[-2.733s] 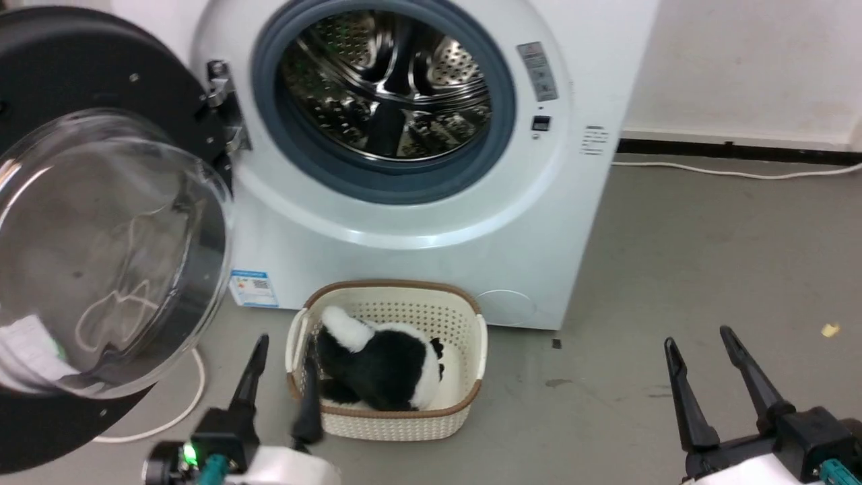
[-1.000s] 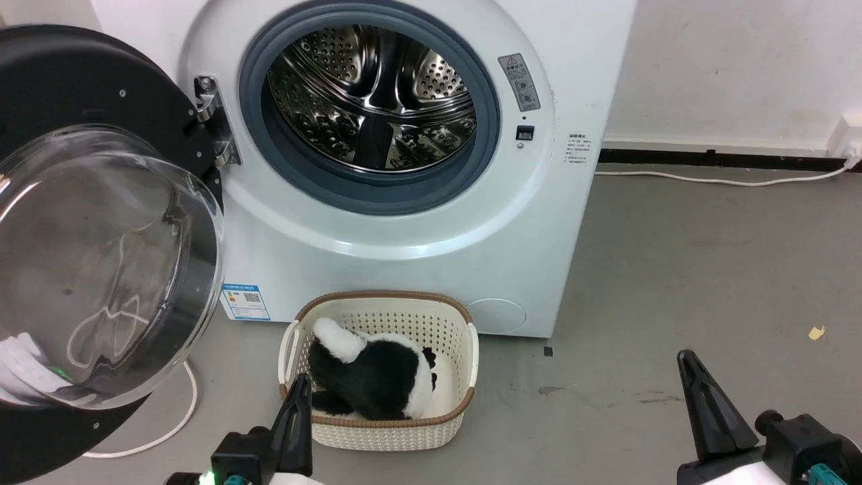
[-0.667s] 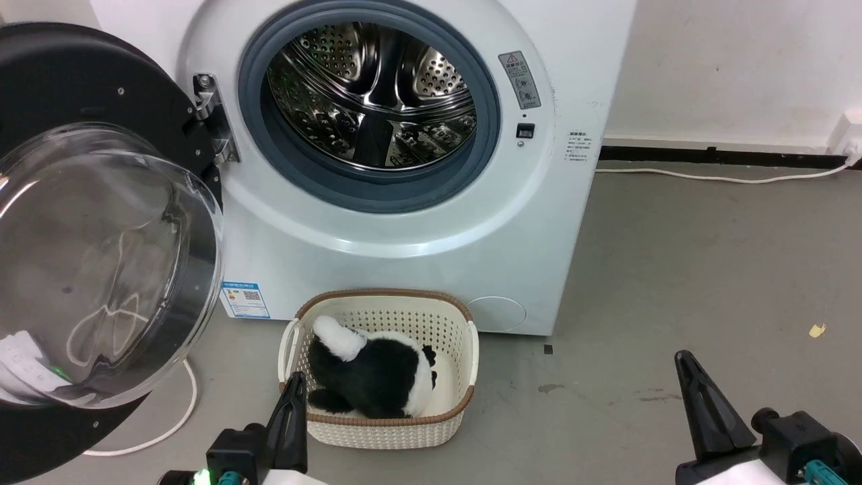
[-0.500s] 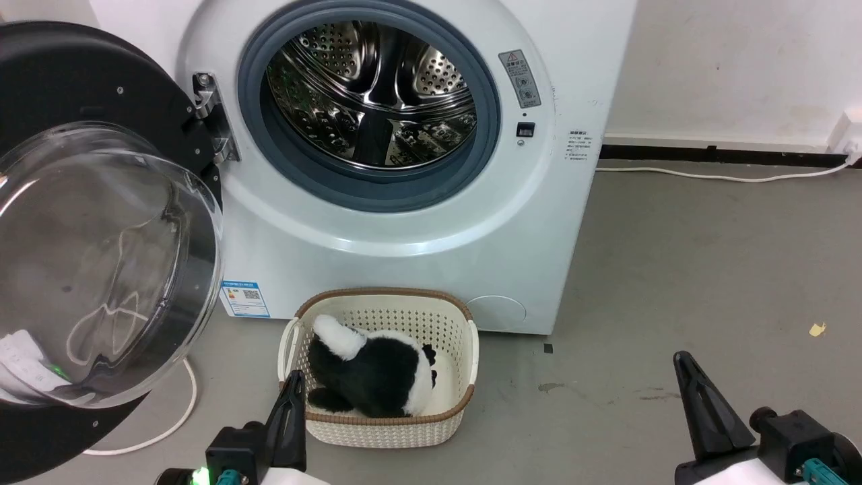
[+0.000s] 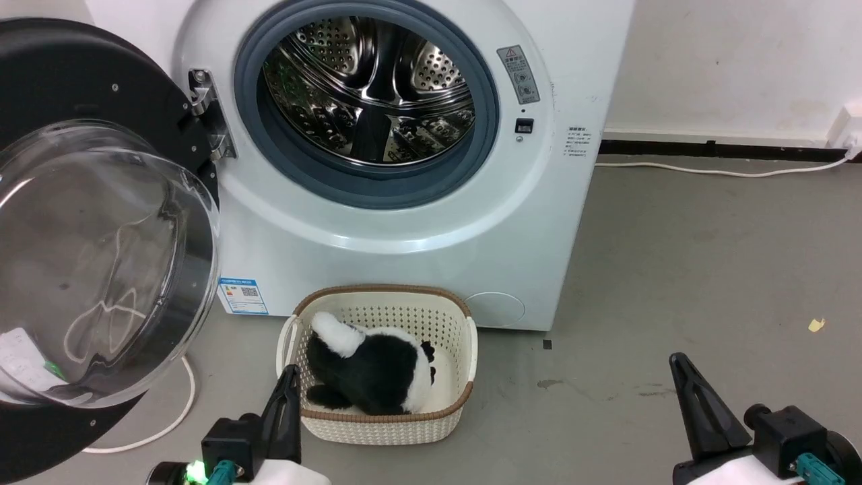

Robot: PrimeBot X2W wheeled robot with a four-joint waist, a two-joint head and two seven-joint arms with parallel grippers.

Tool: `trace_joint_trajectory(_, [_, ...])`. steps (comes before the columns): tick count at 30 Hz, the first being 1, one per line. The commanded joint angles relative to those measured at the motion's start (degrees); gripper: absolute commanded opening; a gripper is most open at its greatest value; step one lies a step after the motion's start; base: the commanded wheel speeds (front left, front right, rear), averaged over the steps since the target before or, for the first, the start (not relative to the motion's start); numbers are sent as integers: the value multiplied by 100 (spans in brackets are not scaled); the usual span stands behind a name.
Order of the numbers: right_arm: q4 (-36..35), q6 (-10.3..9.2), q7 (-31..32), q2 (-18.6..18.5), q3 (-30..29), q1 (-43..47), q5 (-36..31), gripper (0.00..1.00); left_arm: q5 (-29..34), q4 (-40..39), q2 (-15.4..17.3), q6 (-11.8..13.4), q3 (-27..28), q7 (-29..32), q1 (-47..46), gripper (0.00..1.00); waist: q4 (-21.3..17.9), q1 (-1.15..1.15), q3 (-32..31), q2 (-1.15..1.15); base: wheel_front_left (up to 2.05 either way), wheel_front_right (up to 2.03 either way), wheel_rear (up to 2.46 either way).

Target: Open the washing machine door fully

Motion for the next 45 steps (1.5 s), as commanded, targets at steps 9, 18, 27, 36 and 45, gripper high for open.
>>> trace_joint_trajectory(9, [-41,-2,139,13,23,-156,-38,0,93,-91,4,-59,94,132,-90,0,-10,0,29,0,0,0,0])
trace_joint_trajectory(18, [-49,-2,244,14,36,-188,-60,0,148,-149,5,-87,156,237,-112,0,-20,0,56,0,0,0,0])
trace_joint_trajectory(27, [-58,-3,350,16,49,-221,-81,0,203,-207,5,-115,218,343,-135,0,-30,0,84,0,0,0,0])
trace_joint_trajectory(36, [-66,-3,445,18,61,-249,-101,0,252,-258,6,-140,273,437,-154,0,-39,0,108,0,0,0,0])
trace_joint_trajectory(45, [-74,-3,550,20,74,-282,-122,0,307,-316,7,-168,335,542,-176,0,-49,0,136,0,0,0,0])
